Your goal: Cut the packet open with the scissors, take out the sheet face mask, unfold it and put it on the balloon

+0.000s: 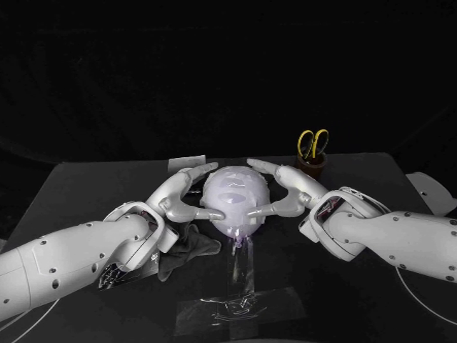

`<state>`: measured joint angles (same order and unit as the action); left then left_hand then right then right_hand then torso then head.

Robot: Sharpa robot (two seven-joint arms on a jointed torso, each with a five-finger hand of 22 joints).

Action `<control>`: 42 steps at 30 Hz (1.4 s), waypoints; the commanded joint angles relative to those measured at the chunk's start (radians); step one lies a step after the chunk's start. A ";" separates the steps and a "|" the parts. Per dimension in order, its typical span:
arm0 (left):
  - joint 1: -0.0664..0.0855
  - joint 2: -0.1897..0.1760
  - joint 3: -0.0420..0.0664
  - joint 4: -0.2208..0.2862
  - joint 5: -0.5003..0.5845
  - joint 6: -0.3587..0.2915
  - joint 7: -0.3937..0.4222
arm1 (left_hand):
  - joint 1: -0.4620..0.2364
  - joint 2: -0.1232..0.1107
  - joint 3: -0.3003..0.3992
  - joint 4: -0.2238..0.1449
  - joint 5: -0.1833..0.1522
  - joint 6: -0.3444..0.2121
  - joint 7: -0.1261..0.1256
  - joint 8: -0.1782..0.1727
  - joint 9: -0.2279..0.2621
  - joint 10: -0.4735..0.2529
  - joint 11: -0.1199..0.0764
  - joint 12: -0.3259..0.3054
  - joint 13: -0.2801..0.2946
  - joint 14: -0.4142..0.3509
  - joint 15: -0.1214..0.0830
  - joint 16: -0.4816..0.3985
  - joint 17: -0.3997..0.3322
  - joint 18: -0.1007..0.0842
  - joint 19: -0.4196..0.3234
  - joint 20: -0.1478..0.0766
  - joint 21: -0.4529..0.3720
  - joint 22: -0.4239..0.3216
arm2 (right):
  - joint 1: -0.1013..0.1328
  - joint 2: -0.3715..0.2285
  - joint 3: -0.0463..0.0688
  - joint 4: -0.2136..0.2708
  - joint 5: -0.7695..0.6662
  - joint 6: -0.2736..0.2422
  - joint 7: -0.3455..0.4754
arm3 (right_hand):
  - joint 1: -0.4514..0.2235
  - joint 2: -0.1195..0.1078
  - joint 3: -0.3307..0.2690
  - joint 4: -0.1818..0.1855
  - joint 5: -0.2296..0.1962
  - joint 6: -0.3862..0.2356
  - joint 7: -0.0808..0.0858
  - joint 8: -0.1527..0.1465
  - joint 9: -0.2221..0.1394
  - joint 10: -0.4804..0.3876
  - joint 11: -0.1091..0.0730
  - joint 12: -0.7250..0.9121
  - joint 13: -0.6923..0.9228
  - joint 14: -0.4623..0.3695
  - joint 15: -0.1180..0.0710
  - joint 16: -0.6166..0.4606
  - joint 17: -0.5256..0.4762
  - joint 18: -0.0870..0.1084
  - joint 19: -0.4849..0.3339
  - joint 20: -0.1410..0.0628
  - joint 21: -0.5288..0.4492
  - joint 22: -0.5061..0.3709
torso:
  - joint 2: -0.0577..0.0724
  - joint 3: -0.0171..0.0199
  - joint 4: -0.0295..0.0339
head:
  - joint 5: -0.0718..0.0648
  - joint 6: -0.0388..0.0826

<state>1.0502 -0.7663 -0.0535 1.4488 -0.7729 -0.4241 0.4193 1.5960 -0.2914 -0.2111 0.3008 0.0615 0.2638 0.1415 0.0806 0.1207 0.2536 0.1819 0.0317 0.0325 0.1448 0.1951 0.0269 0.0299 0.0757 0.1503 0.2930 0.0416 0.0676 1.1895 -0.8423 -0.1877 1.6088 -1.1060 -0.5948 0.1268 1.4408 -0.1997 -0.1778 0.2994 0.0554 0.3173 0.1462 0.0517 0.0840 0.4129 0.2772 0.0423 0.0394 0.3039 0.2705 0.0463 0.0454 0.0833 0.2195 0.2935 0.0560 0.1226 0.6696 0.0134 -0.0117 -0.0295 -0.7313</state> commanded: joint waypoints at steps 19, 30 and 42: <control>0.001 0.015 0.001 0.006 -0.047 -0.051 -0.057 | -0.010 -0.018 -0.016 0.002 -0.008 -0.037 0.034 -0.010 -0.010 -0.045 -0.044 -0.006 -0.005 -0.022 0.007 -0.005 -0.002 -0.008 -0.007 -0.002 -0.006 -0.003 | -0.014 -0.014 -0.001 0.005 -0.118 0.008 -0.070 | 0.017 -0.112 -0.123 0.004 0.002 -0.158 0.156 -0.031 -0.040 -0.182 0.011 -0.016 -0.012 -0.122 0.015 -0.023 -0.020 -0.013 -0.013 0.001 -0.004 -0.013 | 0.000 0.0010 -0.0001 | -0.003 -0.011; -0.001 0.021 0.000 -0.004 -0.081 -0.054 -0.082 | -0.002 -0.020 -0.017 0.001 -0.008 -0.095 0.003 -0.031 -0.032 -0.101 -0.075 -0.012 -0.011 -0.043 0.006 -0.009 -0.006 -0.007 -0.008 -0.003 -0.006 -0.004 | -0.015 -0.021 -0.001 0.012 -0.100 0.001 -0.059 | 0.020 -0.110 -0.120 0.004 0.003 -0.143 0.156 -0.027 -0.036 -0.168 0.011 -0.013 -0.010 -0.111 0.014 -0.020 -0.017 -0.012 -0.009 0.000 -0.003 -0.012 | -0.001 0.0016 -0.0009 | -0.002 -0.003; -0.003 -0.010 0.000 0.020 -0.044 -0.012 -0.087 | -0.023 -0.021 -0.020 0.001 -0.008 -0.092 0.028 -0.029 -0.027 -0.124 -0.047 -0.011 -0.012 -0.053 -0.001 -0.009 -0.007 -0.007 -0.006 -0.002 -0.006 -0.004 | -0.016 -0.048 -0.001 0.033 0.182 -0.026 0.081 | 0.020 -0.059 -0.055 0.003 0.005 -0.081 0.157 -0.008 -0.019 -0.094 0.005 0.001 -0.001 -0.069 0.009 -0.009 -0.009 -0.009 0.003 0.000 0.001 -0.008 | 0.002 -0.0012 0.0000 | -0.003 0.014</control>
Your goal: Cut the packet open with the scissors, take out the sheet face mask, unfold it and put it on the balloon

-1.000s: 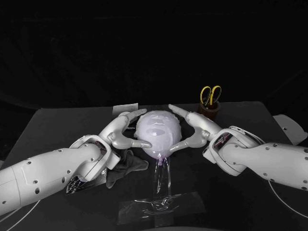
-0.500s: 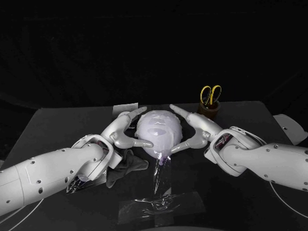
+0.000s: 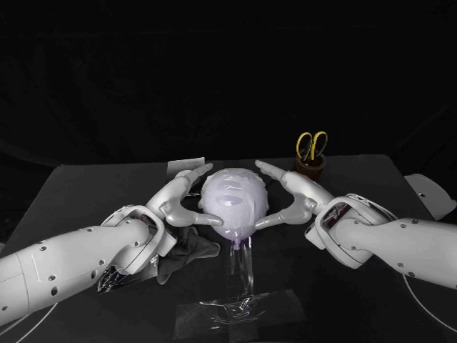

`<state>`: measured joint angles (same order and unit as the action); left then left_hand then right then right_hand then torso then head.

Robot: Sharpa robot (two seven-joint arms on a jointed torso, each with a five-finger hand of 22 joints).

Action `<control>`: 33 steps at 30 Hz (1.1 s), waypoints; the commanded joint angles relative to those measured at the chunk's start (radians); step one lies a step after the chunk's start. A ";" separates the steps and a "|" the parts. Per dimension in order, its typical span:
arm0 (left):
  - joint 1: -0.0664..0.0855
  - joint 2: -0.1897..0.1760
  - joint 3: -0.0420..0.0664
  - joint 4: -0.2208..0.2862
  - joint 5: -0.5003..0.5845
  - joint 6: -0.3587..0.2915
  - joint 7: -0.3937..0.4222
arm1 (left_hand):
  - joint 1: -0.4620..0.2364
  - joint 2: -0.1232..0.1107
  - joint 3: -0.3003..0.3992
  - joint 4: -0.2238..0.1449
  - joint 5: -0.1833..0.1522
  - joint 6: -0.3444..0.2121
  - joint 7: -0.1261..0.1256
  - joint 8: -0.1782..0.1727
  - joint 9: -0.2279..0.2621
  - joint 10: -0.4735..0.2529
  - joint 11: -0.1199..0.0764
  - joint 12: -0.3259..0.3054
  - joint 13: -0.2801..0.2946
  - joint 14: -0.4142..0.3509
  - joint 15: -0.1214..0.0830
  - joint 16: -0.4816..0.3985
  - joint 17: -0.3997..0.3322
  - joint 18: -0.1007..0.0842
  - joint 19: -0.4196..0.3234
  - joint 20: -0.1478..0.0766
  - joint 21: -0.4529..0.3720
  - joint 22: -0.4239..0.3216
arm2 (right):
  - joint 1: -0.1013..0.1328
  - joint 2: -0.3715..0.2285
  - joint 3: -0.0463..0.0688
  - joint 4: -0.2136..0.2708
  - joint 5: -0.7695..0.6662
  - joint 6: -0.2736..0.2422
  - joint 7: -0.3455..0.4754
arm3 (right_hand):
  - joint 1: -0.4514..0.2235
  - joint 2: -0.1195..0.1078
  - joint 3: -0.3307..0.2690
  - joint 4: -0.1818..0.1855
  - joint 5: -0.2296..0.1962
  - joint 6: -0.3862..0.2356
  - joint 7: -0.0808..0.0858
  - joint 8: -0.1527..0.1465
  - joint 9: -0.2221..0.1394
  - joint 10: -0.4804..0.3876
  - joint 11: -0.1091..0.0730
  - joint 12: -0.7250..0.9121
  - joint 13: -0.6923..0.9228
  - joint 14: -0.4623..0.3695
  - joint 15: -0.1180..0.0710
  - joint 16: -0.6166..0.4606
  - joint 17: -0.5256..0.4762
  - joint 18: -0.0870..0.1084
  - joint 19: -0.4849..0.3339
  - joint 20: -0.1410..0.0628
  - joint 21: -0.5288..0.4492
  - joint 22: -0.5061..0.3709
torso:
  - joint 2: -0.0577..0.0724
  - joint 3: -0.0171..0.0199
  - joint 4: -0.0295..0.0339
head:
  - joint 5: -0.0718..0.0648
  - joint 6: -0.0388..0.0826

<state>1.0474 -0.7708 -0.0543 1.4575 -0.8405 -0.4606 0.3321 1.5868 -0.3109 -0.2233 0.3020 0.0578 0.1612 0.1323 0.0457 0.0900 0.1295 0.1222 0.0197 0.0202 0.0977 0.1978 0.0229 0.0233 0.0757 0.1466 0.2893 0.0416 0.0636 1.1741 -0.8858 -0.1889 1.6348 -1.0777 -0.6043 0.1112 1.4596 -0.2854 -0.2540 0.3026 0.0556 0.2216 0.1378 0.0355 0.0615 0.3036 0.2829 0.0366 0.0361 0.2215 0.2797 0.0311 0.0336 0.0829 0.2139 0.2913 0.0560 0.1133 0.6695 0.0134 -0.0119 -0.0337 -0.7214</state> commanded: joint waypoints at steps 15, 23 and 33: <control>0.026 -0.093 0.004 0.100 0.172 0.083 0.020 | -0.018 -0.002 -0.005 0.000 -0.004 0.016 0.048 0.009 0.006 0.001 0.022 0.001 0.001 -0.013 0.013 -0.006 -0.002 -0.009 -0.001 0.003 -0.006 0.000 | 0.013 -0.034 0.004 0.042 0.264 -0.010 0.158 | -0.015 0.027 0.018 0.000 0.002 0.043 0.165 0.016 0.011 0.056 -0.002 0.008 0.004 0.030 -0.002 0.008 0.006 -0.007 0.003 0.002 0.000 -0.002 | -0.002 -0.0029 0.0014 | 0.008 0.018; 0.070 -0.146 0.004 0.118 0.347 0.124 0.015 | 0.003 0.002 0.000 0.000 0.000 0.047 0.086 0.022 0.020 0.041 0.063 0.010 0.008 0.008 0.041 0.000 0.004 -0.010 -0.001 0.004 -0.005 -0.001 | 0.040 -0.034 0.006 0.054 0.260 0.007 0.120 | -0.041 0.039 0.023 0.000 0.001 0.085 0.165 0.029 0.022 0.110 -0.006 0.013 0.007 0.093 -0.007 0.024 0.017 -0.003 0.005 0.002 0.000 -0.002 | 0.002 -0.0049 0.0024 | 0.013 0.033; 0.095 -0.170 0.004 0.117 0.459 0.154 0.034 | -0.002 0.024 0.031 -0.003 0.001 0.178 0.165 0.081 0.074 0.225 0.155 0.057 0.030 0.105 0.074 0.033 0.029 -0.016 0.081 0.008 0.026 0.025 | 0.098 0.014 0.008 0.018 0.152 0.089 -0.071 | -0.281 -0.006 -0.021 0.002 0.055 0.084 0.165 0.026 0.020 0.041 -0.001 -0.003 -0.001 0.015 0.000 0.001 0.003 -0.009 -0.032 0.003 -0.011 -0.019 | 0.000 -0.0035 0.0018 | 0.016 0.039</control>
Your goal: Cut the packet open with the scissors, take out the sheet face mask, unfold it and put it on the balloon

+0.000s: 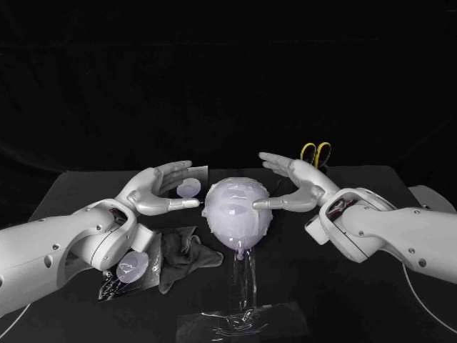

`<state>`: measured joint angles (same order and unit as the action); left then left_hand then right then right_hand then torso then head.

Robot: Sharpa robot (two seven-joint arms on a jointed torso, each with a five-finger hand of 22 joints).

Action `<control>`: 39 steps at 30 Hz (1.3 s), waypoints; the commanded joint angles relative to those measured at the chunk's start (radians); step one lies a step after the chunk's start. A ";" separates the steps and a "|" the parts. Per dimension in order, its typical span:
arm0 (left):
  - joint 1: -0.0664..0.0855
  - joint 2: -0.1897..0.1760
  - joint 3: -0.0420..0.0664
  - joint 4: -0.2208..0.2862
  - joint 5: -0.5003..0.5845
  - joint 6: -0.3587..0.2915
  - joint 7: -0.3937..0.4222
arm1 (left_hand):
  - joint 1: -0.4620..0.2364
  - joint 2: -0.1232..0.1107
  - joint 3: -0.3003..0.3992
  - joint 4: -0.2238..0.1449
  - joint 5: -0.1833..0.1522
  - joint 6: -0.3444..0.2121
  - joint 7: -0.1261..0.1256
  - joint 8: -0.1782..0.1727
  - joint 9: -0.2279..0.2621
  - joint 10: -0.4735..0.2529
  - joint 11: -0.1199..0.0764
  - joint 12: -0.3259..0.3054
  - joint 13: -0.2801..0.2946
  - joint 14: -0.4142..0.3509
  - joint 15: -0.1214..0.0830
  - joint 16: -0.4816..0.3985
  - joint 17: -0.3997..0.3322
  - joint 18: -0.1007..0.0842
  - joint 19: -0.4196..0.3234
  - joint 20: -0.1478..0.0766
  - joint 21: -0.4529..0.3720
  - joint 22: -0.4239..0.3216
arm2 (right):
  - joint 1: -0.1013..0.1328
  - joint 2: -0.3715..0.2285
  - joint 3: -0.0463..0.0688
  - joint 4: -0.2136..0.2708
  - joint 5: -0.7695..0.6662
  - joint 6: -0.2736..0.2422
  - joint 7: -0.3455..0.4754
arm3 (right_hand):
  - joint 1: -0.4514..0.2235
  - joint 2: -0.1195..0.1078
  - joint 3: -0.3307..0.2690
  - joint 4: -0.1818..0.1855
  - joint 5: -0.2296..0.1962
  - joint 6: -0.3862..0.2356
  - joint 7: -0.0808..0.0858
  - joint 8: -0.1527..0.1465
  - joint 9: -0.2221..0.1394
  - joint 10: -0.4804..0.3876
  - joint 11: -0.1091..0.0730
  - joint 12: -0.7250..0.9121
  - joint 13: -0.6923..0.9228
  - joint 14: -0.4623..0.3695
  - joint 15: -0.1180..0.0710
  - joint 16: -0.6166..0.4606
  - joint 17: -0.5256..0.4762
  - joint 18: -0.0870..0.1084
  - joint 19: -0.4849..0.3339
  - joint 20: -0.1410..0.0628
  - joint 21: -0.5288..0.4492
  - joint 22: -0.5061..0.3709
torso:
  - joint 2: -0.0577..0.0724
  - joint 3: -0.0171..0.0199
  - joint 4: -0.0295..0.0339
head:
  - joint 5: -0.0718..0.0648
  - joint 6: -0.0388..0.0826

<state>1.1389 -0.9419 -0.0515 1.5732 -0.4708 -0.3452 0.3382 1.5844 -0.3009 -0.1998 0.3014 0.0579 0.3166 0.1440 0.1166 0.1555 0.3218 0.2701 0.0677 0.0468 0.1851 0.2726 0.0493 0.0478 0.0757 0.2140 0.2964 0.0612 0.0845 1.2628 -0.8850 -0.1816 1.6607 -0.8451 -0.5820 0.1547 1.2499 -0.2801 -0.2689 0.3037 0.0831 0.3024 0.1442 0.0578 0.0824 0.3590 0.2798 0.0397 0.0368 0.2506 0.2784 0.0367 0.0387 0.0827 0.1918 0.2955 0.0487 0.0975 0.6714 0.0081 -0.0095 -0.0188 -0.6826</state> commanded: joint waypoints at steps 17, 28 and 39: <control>0.009 0.015 0.000 -0.016 0.165 0.017 0.043 | 0.004 0.081 0.094 -0.002 -0.005 0.143 0.156 0.066 0.053 0.228 0.002 0.043 0.011 0.149 -0.012 0.057 0.039 -0.014 0.134 -0.002 0.049 0.035 | 0.091 0.200 0.002 -0.136 -0.156 0.249 -0.387 | -0.235 -0.009 -0.005 0.001 0.076 -0.024 0.159 -0.007 -0.007 -0.056 0.004 -0.007 -0.003 -0.037 0.004 -0.008 -0.006 -0.010 -0.012 -0.001 -0.003 -0.004 | 0.000 0.0025 -0.0010 | -0.001 -0.003; 0.010 0.020 0.000 -0.019 0.169 0.015 0.038 | 0.006 0.092 0.109 -0.002 -0.006 0.154 0.156 0.071 0.055 0.245 0.001 0.044 0.011 0.157 -0.013 0.062 0.041 -0.014 0.141 -0.002 0.051 0.035 | 0.096 0.278 0.002 -0.206 -0.187 0.324 -0.443 | -0.249 0.002 0.004 0.001 0.082 -0.015 0.159 -0.005 -0.005 -0.047 0.004 -0.005 -0.002 -0.030 0.004 -0.005 -0.004 -0.010 -0.011 -0.001 -0.002 -0.003 | 0.000 0.0024 -0.0005 | -0.003 -0.005; 0.011 0.021 0.000 -0.019 0.169 0.018 0.033 | 0.006 0.098 0.116 -0.002 -0.006 0.157 0.156 0.073 0.056 0.250 0.001 0.043 0.010 0.160 -0.013 0.063 0.042 -0.014 0.142 -0.002 0.051 0.034 | 0.096 0.299 0.002 -0.215 -0.243 0.326 -0.468 | -0.237 0.046 0.043 0.000 0.089 0.015 0.159 0.003 0.003 -0.016 0.002 -0.001 0.001 -0.001 0.001 0.002 0.002 -0.008 -0.007 -0.001 0.000 -0.001 | -0.001 0.0021 -0.0005 | -0.003 -0.006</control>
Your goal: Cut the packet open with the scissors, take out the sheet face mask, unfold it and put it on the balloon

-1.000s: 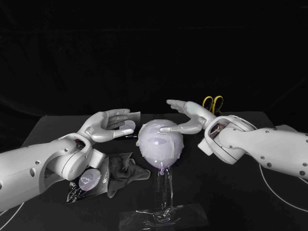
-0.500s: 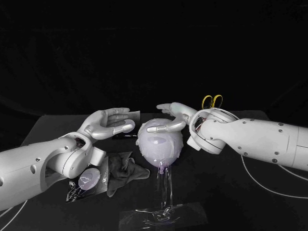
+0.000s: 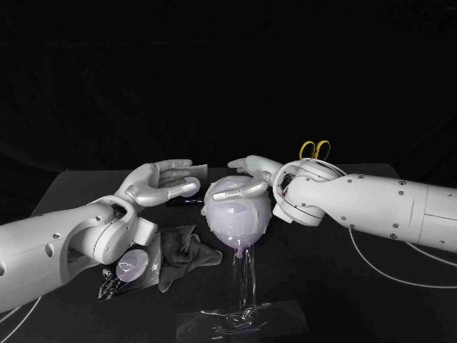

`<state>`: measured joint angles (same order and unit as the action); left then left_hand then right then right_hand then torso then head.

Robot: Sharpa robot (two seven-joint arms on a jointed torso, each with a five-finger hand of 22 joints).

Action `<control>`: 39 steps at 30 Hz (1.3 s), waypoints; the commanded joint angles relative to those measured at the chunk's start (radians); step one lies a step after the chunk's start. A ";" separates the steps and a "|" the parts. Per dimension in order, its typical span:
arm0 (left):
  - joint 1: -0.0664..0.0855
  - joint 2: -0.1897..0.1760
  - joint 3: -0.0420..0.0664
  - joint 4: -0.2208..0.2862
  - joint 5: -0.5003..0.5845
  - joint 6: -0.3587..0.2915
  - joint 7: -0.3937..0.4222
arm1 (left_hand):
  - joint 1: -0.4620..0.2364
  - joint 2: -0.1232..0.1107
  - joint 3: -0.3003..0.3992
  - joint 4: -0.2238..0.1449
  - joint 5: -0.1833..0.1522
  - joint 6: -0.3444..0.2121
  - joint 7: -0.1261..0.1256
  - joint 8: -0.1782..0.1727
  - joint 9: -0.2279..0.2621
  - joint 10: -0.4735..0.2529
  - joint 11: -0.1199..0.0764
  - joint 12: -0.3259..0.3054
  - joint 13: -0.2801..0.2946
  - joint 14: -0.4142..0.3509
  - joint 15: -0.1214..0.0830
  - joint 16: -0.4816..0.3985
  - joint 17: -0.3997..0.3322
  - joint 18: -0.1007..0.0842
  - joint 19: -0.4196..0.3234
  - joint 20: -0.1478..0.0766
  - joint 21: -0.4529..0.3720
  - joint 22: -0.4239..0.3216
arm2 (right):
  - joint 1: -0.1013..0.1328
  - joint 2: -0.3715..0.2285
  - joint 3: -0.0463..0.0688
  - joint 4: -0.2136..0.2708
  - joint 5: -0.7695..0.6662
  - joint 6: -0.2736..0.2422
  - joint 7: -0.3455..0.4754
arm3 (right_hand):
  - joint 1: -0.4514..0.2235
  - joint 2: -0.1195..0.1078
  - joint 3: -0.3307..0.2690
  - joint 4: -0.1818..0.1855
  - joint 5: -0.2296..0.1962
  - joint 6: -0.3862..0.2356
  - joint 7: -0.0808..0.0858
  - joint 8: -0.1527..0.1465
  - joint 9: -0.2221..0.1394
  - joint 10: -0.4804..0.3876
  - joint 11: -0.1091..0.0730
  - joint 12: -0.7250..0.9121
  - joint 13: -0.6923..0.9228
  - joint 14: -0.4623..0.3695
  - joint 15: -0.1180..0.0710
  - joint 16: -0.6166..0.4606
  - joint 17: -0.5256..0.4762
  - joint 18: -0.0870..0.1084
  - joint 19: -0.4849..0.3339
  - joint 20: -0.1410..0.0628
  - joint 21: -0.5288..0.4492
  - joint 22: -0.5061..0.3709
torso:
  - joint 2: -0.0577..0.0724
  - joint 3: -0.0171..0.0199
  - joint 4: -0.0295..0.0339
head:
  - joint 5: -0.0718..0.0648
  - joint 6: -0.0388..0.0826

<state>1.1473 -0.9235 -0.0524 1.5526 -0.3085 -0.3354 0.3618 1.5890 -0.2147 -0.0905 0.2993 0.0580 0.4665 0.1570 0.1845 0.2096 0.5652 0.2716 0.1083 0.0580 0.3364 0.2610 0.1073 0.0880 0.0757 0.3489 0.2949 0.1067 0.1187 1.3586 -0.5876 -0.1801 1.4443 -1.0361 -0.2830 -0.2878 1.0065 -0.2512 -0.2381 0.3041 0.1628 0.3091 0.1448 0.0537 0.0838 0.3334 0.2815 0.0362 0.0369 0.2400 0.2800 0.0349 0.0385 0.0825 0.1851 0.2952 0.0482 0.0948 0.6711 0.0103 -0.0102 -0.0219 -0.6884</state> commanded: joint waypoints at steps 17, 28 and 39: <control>0.002 0.000 0.001 0.001 0.007 0.014 0.001 | 0.002 0.016 0.014 0.000 -0.006 0.008 0.143 0.005 0.001 0.008 -0.001 0.001 -0.002 0.007 -0.002 0.005 0.002 -0.014 0.006 -0.001 0.005 -0.002 | 0.001 -0.036 0.000 0.066 -0.066 0.101 -0.050 | 0.019 0.140 0.105 -0.003 0.032 0.132 0.158 0.041 0.027 0.156 -0.009 0.016 0.010 0.145 -0.014 0.039 0.023 0.005 0.004 -0.001 0.009 0.007 | -0.001 0.0008 -0.0015 | 0.003 -0.006; 0.002 0.000 0.001 0.002 0.008 0.018 -0.003 | 0.002 0.016 0.016 0.000 -0.006 0.007 0.143 0.005 0.001 0.006 -0.001 0.000 -0.002 0.005 -0.002 0.004 0.001 -0.014 0.004 -0.001 0.004 -0.003 | 0.001 -0.063 0.000 0.092 -0.066 0.111 -0.056 | 0.026 0.182 0.134 -0.005 0.086 0.171 0.157 0.049 0.030 0.206 -0.012 0.015 0.012 0.187 -0.020 0.049 0.026 0.010 0.004 0.000 0.013 0.009 | 0.000 0.0010 -0.0011 | 0.005 -0.005; 0.003 0.009 0.001 -0.001 0.008 0.018 -0.013 | -0.001 0.021 0.030 -0.001 -0.007 0.023 0.143 0.013 0.005 0.029 -0.002 0.000 -0.001 0.032 -0.004 0.016 0.008 -0.012 0.037 -0.001 0.015 0.004 | 0.000 -0.116 0.000 0.179 -0.080 0.060 -0.037 | 0.034 0.180 0.136 -0.006 0.090 0.177 0.157 0.050 0.030 0.216 -0.013 0.014 0.012 0.192 -0.021 0.050 0.026 0.012 0.011 0.000 0.017 0.013 | 0.000 0.0009 -0.0006 | 0.009 -0.001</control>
<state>1.1478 -0.9170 -0.0528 1.5510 -0.3042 -0.3326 0.3489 1.5870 -0.2026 -0.0670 0.2979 0.0580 0.4825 0.1592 0.1918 0.2132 0.5863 0.2684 0.1077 0.0574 0.3650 0.2573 0.1203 0.0955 0.0757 0.3804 0.2937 0.1185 0.1219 1.3642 -0.7036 -0.1758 1.6077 -1.1039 -0.2329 -0.3350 1.0317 -0.0759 -0.1070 0.2966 0.2477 0.4797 0.1598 0.1002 0.1128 0.5452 0.2683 0.0450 0.0475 0.4235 0.2605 0.0796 0.0633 0.0824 0.1913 0.2938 0.0599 0.1064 0.6705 0.0112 -0.0113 -0.0139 -0.6905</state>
